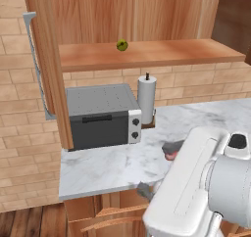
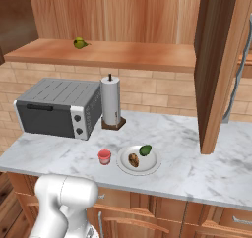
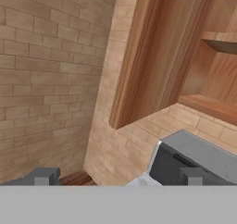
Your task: Pick the avocado and bread from the counter and place them on the plate. Then pick the jam from the cabinet and place it next to the plate. Lastly close the cabinet door.
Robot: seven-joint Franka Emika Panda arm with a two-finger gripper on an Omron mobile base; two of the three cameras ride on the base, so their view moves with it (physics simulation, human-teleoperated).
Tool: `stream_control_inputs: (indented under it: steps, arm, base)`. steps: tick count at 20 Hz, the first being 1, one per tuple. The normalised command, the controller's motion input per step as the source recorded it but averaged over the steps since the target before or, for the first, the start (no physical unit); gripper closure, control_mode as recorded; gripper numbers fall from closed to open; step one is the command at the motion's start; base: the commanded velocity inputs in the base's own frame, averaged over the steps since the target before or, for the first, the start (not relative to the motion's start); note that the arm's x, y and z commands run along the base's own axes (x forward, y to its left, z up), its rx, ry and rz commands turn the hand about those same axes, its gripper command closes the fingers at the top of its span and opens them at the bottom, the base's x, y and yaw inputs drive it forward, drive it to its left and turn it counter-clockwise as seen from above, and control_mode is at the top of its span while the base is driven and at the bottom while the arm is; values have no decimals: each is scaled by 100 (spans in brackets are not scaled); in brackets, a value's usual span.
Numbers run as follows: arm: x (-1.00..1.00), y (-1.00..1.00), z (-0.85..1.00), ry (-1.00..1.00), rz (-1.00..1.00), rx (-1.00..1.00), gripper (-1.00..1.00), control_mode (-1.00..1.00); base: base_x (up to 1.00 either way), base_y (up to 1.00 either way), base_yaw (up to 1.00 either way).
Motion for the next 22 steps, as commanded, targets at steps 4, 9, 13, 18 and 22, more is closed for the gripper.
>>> stream_control_inputs:
  steps: [4,9,13,18,22]
  arm:
    - [-19,7,0,-12,0,5,-100,-100]
    - [-31,7,1,-20,0,3,-100,-100]
    - [-21,20,2,-17,0,2,-100,-100]
    - [-1,45,0,-16,0,4,-100,-100]
    - [19,59,0,-14,-1,2,-100,-100]
  base:
    - [0,0,0]
    - [0,0,0]
    - [0,0,0]
    - [0,0,0]
    - [0,0,0]
